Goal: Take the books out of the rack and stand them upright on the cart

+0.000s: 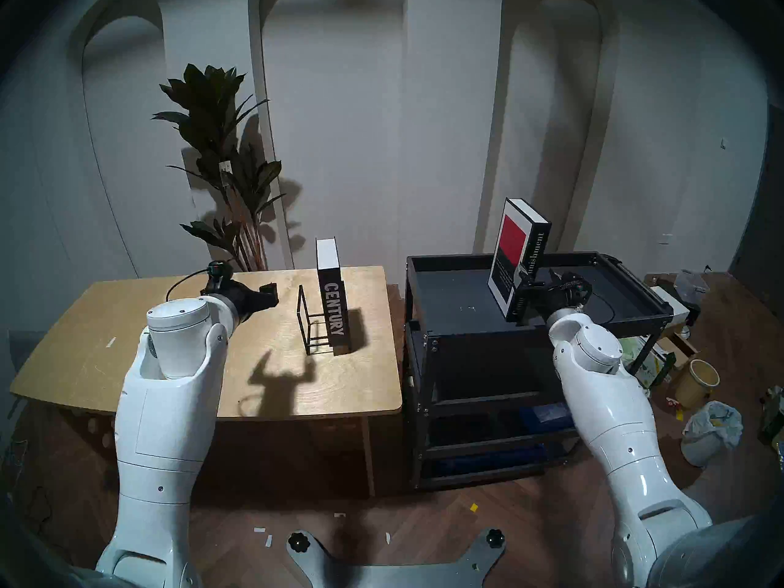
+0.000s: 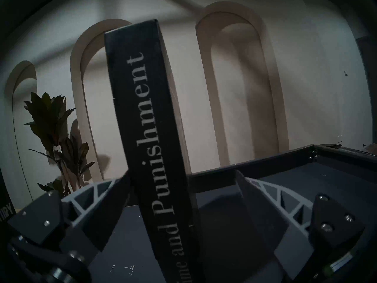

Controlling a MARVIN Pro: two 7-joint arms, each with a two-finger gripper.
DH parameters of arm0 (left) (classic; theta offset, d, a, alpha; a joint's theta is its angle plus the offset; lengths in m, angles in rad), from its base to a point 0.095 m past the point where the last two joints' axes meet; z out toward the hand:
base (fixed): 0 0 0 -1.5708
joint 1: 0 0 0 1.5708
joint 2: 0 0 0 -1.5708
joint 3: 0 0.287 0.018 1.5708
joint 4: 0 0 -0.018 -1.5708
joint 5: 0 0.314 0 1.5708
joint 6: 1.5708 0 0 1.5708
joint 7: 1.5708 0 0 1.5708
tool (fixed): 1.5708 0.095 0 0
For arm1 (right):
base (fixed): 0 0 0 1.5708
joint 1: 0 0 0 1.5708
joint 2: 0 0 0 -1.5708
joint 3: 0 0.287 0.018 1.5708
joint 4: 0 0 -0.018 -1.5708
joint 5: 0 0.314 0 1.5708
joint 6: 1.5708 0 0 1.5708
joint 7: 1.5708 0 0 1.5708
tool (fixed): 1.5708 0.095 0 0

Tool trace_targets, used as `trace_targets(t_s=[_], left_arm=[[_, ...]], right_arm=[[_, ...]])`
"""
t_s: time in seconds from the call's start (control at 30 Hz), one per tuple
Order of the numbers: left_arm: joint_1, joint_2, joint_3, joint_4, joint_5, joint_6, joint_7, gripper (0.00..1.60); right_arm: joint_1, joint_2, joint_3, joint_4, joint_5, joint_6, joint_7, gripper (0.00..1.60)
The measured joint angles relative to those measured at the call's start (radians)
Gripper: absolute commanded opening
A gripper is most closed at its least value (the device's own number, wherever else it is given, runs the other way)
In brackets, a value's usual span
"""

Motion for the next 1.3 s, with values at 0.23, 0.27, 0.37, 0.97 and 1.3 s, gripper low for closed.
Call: trace_targets(t_s=[0.23, 0.27, 0.37, 0.97, 1.3], left_arm=[[0.053, -0.029, -0.008, -0.085, 0.017, -0.047, 0.040, 1.60], [0.062, -0.034, -0.008, -0.099, 0.019, -0.058, 0.044, 1.60], [0.088, -0.045, -0.004, -0.134, 0.025, -0.087, 0.052, 1.60], [0.197, -0.070, 0.127, -0.138, 0.129, -0.319, 0.103, 1.60], [0.170, -0.084, 0.185, -0.062, 0.196, -0.474, 0.151, 1.60]], right_arm=[[-0.065, 0.002, 0.023, -0.083, 0.019, -0.001, -0.011, 1.60], [-0.076, 0.002, 0.027, -0.096, 0.023, -0.002, -0.013, 1.60], [-0.103, 0.003, 0.035, -0.130, 0.030, -0.002, -0.015, 1.60], [-0.313, 0.079, 0.073, -0.359, 0.035, 0.034, 0.080, 1.60], [-0.443, 0.145, 0.136, -0.478, 0.002, 0.143, 0.101, 1.60]])
